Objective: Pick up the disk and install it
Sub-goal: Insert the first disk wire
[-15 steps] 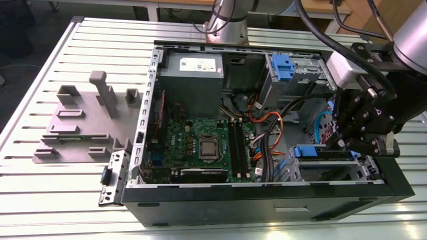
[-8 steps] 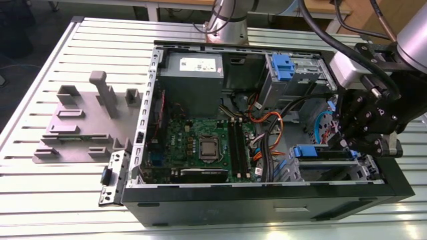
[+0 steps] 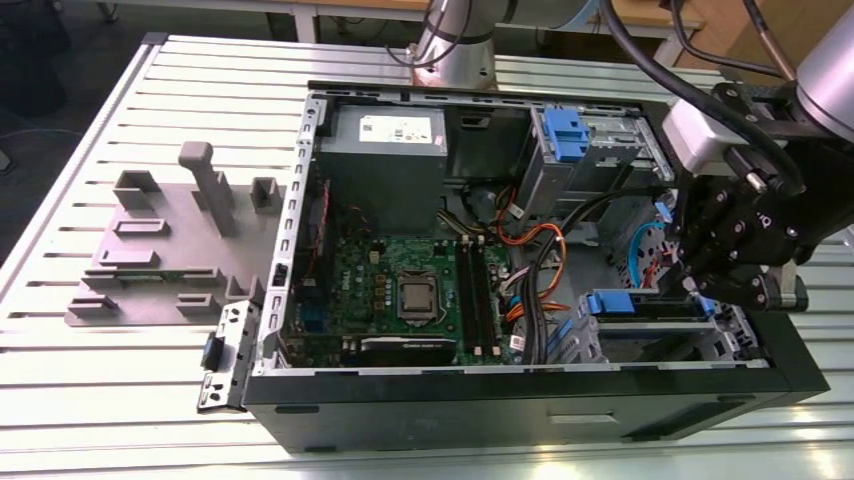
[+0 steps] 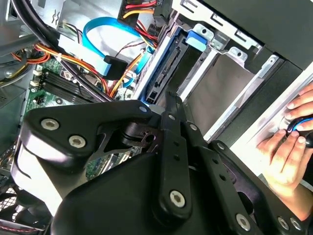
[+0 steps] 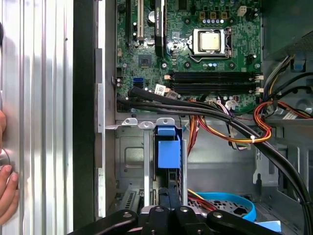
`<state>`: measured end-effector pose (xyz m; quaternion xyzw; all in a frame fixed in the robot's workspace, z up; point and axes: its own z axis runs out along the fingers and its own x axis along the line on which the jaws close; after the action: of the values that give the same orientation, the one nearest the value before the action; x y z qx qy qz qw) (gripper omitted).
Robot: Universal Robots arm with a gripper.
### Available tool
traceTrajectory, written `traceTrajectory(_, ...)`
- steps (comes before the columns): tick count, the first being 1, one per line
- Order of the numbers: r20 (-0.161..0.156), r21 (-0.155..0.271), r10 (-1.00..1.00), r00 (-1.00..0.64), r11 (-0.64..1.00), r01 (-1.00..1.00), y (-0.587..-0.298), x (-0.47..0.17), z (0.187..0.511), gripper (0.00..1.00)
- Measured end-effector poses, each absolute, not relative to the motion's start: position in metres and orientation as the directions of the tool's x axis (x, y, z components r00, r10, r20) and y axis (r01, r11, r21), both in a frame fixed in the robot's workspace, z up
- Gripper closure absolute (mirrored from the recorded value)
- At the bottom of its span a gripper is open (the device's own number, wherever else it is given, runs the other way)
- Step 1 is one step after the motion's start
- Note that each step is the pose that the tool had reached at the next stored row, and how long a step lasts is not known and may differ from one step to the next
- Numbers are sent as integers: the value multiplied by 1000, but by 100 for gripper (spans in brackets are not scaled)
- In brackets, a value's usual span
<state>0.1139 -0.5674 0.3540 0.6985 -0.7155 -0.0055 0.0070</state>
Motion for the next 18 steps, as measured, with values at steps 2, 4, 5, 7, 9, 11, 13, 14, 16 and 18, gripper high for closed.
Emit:
traceTrajectory(2,2,18,-1000,-24,24,-1000,-567,114,354,89)
traceTrajectory(4,3,18,-1000,-23,23,-1000,-566,116,354,89)
traceTrajectory(5,3,18,-1000,-23,23,-1000,-566,116,354,89)
traceTrajectory(7,3,18,-1000,-22,22,-1000,-565,119,354,89)
traceTrajectory(9,3,18,-1000,-21,21,-1000,-565,122,354,89)
traceTrajectory(11,3,18,-1000,-20,20,-1000,-564,125,354,89)
traceTrajectory(13,3,18,-1000,-19,19,-1000,-563,128,354,89)
traceTrajectory(14,3,18,-1000,-18,18,-1000,-562,129,354,89)
traceTrajectory(16,3,18,-1000,-17,17,-1000,-561,131,354,89)
traceTrajectory(18,3,18,-1000,-15,15,-1000,-560,133,354,89)
